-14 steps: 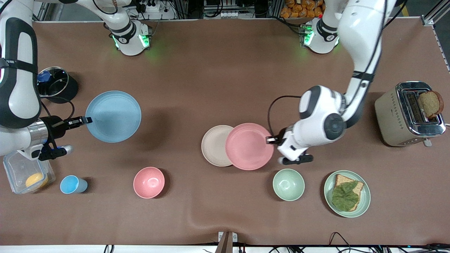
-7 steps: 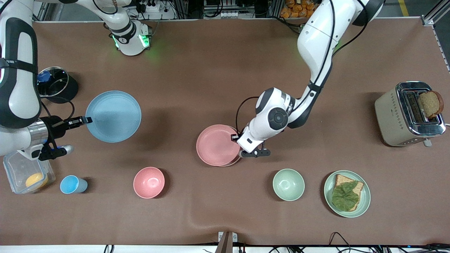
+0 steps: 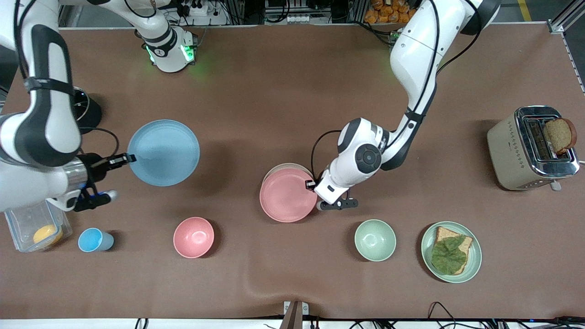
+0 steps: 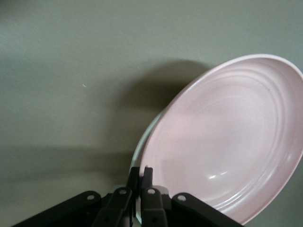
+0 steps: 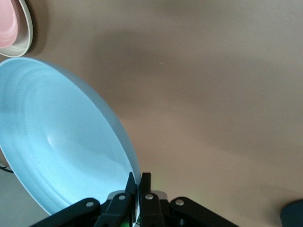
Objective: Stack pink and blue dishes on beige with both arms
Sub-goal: 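Lower the pink plate onto the beige plate with the left gripper, then open the left gripper while the right gripper carries the blue plate over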
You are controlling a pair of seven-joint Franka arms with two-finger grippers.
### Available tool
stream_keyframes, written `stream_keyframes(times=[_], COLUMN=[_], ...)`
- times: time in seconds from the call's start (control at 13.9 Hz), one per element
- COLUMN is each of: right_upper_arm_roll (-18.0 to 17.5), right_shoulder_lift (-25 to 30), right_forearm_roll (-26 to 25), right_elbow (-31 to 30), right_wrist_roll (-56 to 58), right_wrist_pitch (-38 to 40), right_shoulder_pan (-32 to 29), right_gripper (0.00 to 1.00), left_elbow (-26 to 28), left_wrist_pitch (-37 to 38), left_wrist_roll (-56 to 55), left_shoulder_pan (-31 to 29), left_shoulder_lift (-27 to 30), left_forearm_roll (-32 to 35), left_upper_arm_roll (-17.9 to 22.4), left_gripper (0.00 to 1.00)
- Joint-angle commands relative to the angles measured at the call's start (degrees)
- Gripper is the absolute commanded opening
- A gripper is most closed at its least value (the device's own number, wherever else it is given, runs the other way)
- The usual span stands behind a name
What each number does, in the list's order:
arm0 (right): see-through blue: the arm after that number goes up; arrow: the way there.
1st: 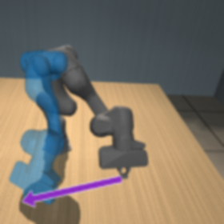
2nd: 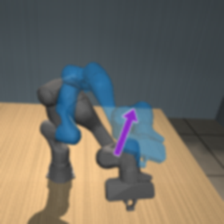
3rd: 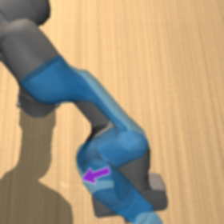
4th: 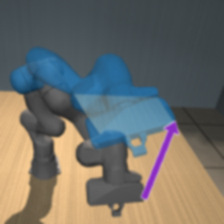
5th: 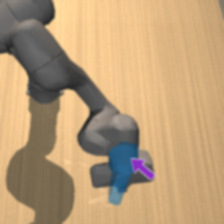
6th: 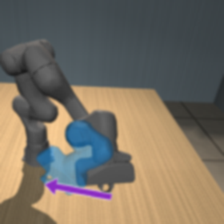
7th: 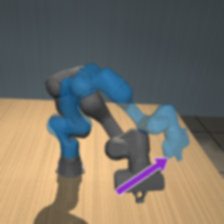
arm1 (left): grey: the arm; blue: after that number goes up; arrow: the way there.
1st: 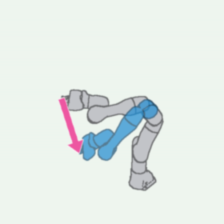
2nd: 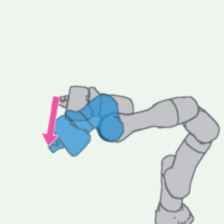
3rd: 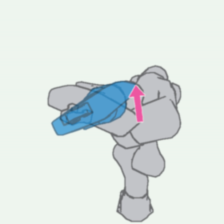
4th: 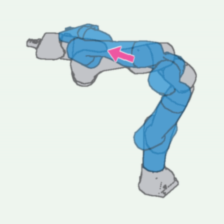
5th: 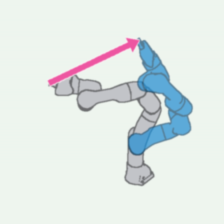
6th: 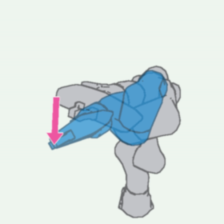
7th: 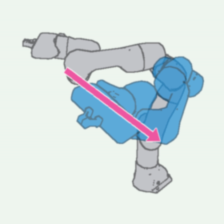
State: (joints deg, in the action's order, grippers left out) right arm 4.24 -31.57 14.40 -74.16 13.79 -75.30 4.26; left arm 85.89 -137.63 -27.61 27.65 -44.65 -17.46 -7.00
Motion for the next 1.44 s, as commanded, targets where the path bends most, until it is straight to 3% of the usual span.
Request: stream_keyframes(times=[0.0, 0.07, 0.43, 0.72, 0.93, 1.08, 1.36], right_upper_arm_roll=[0.24, 0.24, 0.24, 0.24, 0.06, 0.15, 0.06], right_shoulder_lift=[-0.77, -0.77, -0.68, -1.64, -4.1, -6.38, -9.9], right_forearm_roll=[-0.6, -0.51, -0.16, 0.28, 0.63, 4.56, 7.21], right_elbow=[0.24, 0.24, 0.24, 0.24, 0.24, 0.24, 0.24], right_wrist_roll=[-2.88, -4.02, -4.38, -8.68, -13.16, -17.55, -23.61], right_wrist_pitch=[-1.25, -1.25, -1.16, -3.43, -9.4, -14.15, -25.21], right_shoulder_pan=[2.59, 3.29, 3.82, 7.68, 12.24, 15.85, 22.0], right_gripper=[0.0, 0.0, 0.0, 0.0, 0.0, 0.0, 0.0], left_elbow=[0.15, 0.16, 0.16, -0.2, -0.37, -0.37, -0.37], left_wrist_pitch=[0.78, 0.78, 4.37, 9.39, 12.2, 14.04, 22.72], left_wrist_roll=[-0.24, -0.33, -0.42, 0.1, 3.6, 10.0, 16.0], left_shoulder_pan=[-0.05, 0.12, -0.14, -1.88, -6.1, -9.0, -14.72], left_shoulder_lift=[0.88, 0.79, 3.76, 9.13, 11.42, 12.74, 19.31], left_forearm_roll=[-0.12, -0.12, 1.45, 12.07, 19.2, 19.22, 19.22], left_upper_arm_roll=[0.14, 0.14, 1.02, 4.97, 4.8, 4.8, 4.54], left_gripper=[0.52, 1.0, 1.0, 1.0, 1.0, 1.0, 1.0])
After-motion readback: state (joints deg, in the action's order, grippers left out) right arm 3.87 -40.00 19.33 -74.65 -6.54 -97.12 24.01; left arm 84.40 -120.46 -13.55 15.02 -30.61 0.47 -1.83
